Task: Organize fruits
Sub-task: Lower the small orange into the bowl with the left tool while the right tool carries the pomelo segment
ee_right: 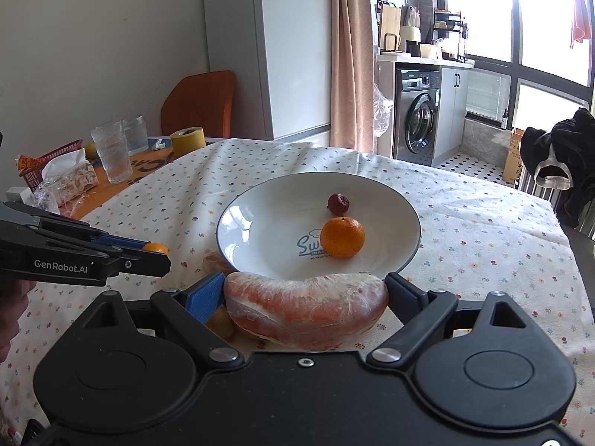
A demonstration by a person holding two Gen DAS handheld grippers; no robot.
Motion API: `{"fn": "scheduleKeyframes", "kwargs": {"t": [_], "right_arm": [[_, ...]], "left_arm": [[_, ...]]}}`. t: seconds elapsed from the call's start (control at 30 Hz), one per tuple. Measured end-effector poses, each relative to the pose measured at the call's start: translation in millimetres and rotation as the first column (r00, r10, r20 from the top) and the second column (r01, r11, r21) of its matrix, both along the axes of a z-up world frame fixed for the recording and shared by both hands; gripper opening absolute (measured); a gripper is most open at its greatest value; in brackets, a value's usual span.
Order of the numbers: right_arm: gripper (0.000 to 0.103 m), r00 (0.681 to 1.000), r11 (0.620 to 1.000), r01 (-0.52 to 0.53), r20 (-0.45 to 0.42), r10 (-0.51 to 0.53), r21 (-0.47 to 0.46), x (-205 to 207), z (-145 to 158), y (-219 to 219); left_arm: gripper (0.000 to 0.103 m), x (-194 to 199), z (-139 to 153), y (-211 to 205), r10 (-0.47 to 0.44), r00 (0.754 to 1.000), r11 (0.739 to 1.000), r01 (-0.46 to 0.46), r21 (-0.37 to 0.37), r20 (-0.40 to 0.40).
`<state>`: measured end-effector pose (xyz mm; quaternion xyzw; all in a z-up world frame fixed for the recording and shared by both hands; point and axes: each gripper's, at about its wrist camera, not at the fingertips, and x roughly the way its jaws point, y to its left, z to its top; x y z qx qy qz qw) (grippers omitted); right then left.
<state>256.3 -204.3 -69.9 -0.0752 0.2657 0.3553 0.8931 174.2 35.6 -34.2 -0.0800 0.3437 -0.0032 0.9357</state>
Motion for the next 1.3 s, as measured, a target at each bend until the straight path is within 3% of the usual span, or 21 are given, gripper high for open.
{"fn": "scheduleKeyframes", "kwargs": {"t": [0.77, 1.07, 1.3], "right_arm": [[0.089, 0.998, 0.998, 0.052, 0.016, -0.052, 0.027, 31.5, -2.4, 3.8], [0.089, 0.999, 0.998, 0.048, 0.024, -0.049, 0.039, 34.3, 2.5, 4.4], [0.089, 0.999, 0.998, 0.044, 0.022, -0.045, 0.05, 38.0, 1.9, 10.7]], "left_arm": [[0.022, 62.1, 0.4, -11.3, -0.059, 0.998, 0.998, 0.059, 0.014, -0.001], [0.034, 54.7, 1.0, -2.9, -0.017, 0.999, 1.0, 0.018, 0.013, -0.031], [0.061, 40.1, -1.2, 7.1, 0.021, 0.999, 0.999, -0.019, 0.035, -0.049]]}}
